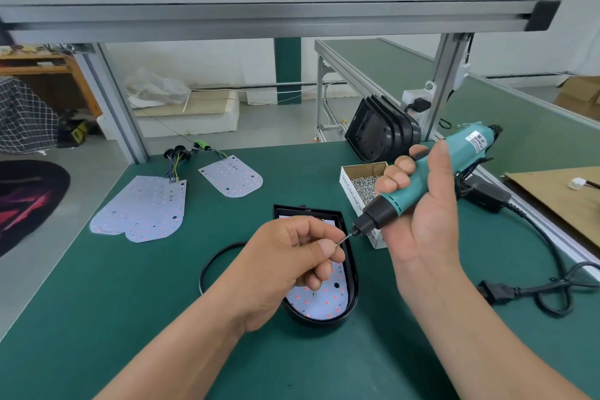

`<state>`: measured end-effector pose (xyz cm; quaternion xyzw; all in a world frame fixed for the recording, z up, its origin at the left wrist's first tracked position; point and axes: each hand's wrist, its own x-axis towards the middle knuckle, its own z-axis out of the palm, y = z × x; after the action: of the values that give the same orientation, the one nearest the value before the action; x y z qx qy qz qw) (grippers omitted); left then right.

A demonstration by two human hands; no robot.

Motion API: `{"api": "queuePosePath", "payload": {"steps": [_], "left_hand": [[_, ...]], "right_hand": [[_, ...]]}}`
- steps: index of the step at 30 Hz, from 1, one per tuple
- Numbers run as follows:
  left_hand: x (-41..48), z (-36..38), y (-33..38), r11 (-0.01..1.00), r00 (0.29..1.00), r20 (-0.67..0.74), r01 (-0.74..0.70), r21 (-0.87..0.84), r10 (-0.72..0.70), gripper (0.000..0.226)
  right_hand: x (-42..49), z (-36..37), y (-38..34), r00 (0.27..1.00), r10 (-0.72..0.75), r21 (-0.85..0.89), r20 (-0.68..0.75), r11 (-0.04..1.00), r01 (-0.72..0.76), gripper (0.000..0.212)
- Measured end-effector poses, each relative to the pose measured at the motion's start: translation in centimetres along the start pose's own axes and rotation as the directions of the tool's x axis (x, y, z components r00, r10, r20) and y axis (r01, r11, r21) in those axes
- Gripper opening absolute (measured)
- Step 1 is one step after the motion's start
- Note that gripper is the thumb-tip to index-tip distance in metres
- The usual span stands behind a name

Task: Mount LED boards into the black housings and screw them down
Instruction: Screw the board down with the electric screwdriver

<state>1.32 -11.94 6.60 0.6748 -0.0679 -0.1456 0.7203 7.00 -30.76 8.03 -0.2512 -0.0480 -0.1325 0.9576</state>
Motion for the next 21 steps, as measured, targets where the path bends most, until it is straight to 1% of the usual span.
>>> {"api": "queuePosePath", "payload": {"steps": [10,15,21], "left_hand": [[-0.3,0.1,0.4,0.998,1.000,0.011,-0.007,0.067,0.006,0.016],[-0.4,0.1,0.5,0.959,0.998,-0.012,-0.058,0.279,0.064,0.018],[-0.4,0.2,0.2,0.923,0.997,-0.040,-0.051,0.382,0.072,0.018]], "right_hand": [[0.1,-0.1,0.1,0.999,0.034,0.002,0.000,0.999,-0.034,0.024],[0.1,-0.2,0.5,0.998,0.068,-0.023,-0.010,0.997,-0.068,0.026],[0.0,-0.3,1.1,0.996,0.080,-0.065,-0.039,0.994,-0.083,0.026]]}}
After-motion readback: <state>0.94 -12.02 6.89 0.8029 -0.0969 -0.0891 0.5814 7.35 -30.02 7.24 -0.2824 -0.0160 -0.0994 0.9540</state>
